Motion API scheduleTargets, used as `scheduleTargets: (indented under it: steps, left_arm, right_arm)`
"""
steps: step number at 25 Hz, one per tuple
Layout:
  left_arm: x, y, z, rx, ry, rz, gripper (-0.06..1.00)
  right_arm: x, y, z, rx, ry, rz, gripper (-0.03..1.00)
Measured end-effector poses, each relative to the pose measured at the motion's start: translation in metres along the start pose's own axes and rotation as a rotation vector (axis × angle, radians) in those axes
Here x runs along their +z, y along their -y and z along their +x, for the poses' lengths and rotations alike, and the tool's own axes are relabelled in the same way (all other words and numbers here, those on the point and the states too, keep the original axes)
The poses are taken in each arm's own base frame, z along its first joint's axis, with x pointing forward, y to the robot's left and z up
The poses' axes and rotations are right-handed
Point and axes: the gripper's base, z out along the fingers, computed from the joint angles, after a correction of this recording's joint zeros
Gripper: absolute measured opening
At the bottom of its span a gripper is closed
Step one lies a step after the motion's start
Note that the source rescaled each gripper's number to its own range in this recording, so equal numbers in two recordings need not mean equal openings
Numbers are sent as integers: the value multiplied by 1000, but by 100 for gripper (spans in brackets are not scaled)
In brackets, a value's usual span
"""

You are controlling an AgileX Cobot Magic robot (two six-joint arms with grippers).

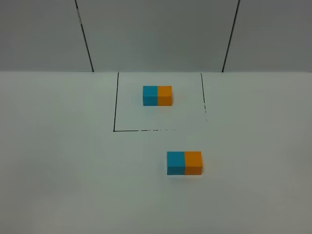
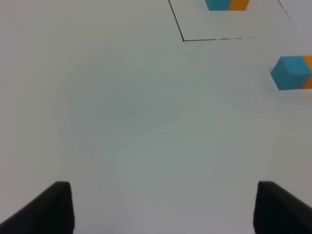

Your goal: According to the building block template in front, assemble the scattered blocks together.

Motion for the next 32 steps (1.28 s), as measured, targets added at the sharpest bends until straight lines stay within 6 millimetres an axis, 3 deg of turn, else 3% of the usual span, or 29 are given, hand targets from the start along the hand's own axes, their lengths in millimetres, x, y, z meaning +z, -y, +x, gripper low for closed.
scheduleTargets:
  steps: [32]
  left_arm:
    - [0, 0, 0, 0, 0, 0, 60]
  right_arm:
    - [0, 0, 0, -19, -1, -27, 81]
